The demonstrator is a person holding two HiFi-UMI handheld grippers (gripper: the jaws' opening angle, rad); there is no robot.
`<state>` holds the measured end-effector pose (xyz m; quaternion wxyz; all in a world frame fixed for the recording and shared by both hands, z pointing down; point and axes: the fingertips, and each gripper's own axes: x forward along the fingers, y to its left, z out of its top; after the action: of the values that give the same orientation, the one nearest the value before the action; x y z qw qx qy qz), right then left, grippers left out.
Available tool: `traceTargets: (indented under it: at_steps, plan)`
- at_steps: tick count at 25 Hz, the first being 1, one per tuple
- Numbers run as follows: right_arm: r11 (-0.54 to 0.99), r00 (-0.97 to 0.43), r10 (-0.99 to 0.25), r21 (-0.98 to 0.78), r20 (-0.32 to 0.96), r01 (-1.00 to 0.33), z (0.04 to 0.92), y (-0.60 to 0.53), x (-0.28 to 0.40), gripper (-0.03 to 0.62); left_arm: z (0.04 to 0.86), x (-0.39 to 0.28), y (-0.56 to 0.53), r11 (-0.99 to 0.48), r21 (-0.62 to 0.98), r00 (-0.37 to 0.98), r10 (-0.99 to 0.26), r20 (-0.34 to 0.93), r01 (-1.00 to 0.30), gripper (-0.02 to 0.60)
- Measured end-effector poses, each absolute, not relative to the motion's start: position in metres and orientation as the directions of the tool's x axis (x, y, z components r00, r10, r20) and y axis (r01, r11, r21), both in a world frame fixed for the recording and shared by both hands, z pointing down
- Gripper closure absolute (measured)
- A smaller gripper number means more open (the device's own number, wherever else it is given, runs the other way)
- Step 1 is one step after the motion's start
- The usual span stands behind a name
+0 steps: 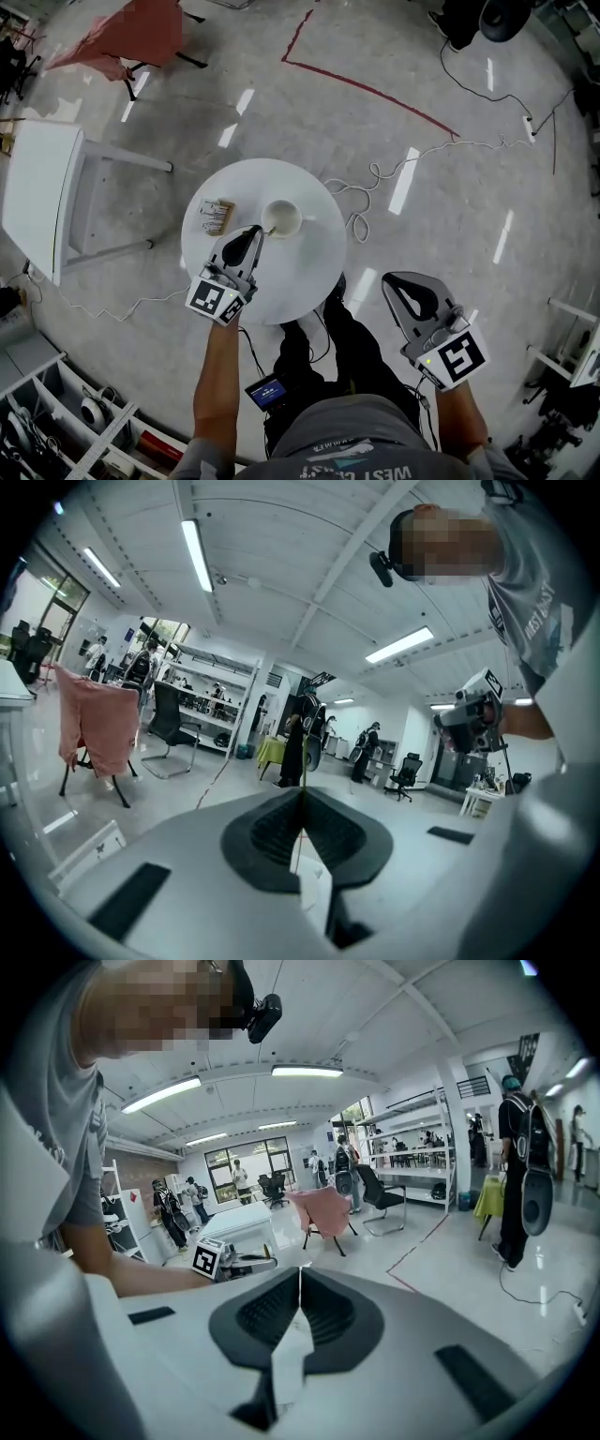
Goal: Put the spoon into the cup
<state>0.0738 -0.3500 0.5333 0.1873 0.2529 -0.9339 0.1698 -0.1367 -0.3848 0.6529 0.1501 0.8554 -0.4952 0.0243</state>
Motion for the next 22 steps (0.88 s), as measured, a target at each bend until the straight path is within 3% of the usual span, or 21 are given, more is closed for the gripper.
traceTargets:
  at_steps: [8,16,22]
  plan:
    - [0.813,-0.821,-0.44,-0.228,0.363,-0.536,0.523,-0.355,0.065,0.591,0.668,-0.139,-0.381,-0.449,0.23,0.493,-0.846,0.202,-0.864,0.58]
    - [0.811,-0.802,-0.39,-0.244,0.453,-0.532,0.541,-0.345,0.071,0.591,0.676,-0.139,-0.383,-0.458,0.238,0.504,-0.842,0.191,-0.856,0.58]
    - [0.812,-0.802,-0.391,-0.243,0.451,-0.531,0.54,-0.345,0.069,0.591,0.683,-0.136,-0.381,-0.468,0.256,0.522,-0.827,0.21,-0.846,0.578]
